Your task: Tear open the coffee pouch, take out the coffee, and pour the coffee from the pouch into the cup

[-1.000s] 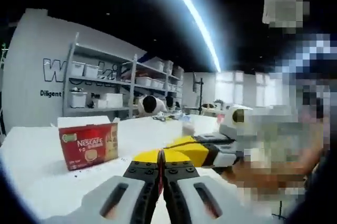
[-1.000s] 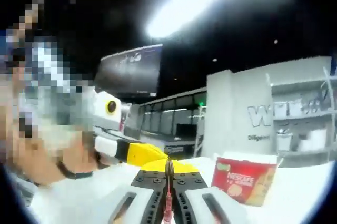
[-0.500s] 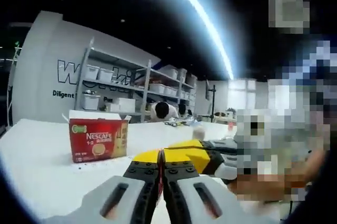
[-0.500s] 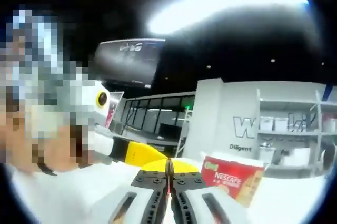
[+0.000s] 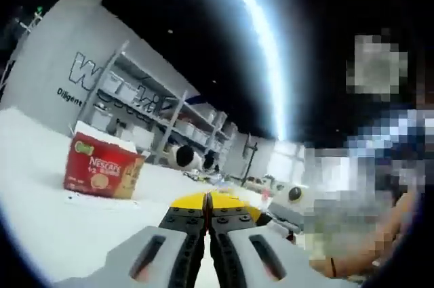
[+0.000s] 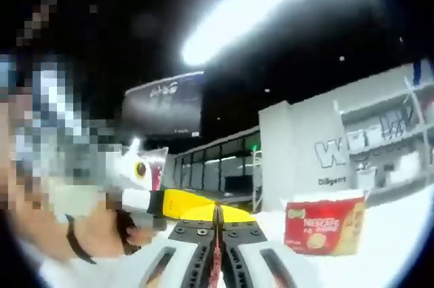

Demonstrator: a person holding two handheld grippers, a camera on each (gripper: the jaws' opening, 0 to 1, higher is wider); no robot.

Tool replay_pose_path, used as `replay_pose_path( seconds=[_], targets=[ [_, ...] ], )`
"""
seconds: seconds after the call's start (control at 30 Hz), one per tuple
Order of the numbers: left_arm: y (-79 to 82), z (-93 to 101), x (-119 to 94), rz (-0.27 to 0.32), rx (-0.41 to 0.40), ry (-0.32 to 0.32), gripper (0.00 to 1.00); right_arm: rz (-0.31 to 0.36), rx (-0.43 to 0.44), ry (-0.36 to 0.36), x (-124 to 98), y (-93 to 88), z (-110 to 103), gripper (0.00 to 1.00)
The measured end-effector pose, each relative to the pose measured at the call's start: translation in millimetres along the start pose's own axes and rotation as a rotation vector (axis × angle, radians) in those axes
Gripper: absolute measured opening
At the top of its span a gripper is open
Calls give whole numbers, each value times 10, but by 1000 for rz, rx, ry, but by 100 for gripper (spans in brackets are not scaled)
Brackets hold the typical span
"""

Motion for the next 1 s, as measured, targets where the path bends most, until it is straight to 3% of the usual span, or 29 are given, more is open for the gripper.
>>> replay_pose_path(
  seconds=[0.07, 0.17, 0.33, 0.4, 0.53, 0.63, 0.8, 1.0],
  targets=[
    [-3, -28, -14, 19, -63, -33, 2, 22, 91, 43, 11, -12, 6, 1],
    [-27, -72, -18, 31, -111, -68, 2, 29, 160, 56, 6, -24, 40, 1],
    [-77, -133, -13, 11, -109, -101, 3, -19, 151, 87, 14, -58, 53, 1],
    [-91, -124, -22, -9, -125, -158, 3, -42, 145, 140, -4, -52, 59, 1],
    [-142, -95, -27, -34, -73, -253, 4, -75, 152, 254, -62, -56, 54, 1],
    [-203, -91, -34, -72, -43, -298, 4, -100, 105, 308, -119, -81, 52, 1],
    [-259, 16, -54, -99, -9, -366, 4, -85, 97, 401, -219, -92, 34, 1],
    [-306, 117, -68, -158, 18, -410, 4, -98, 95, 458, -287, -99, 33, 1]
  ],
)
Point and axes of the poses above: the point that each gripper's makers call its tool centre point, and the gripper's own axes: x roughly forward along the fingers, z roughly to its right, y roughly out of its top, the point moved 6 cm from there along -x, roughly backward along the fingers, and after that the axes turned 4 degrees about x, right-handed, at the moved point
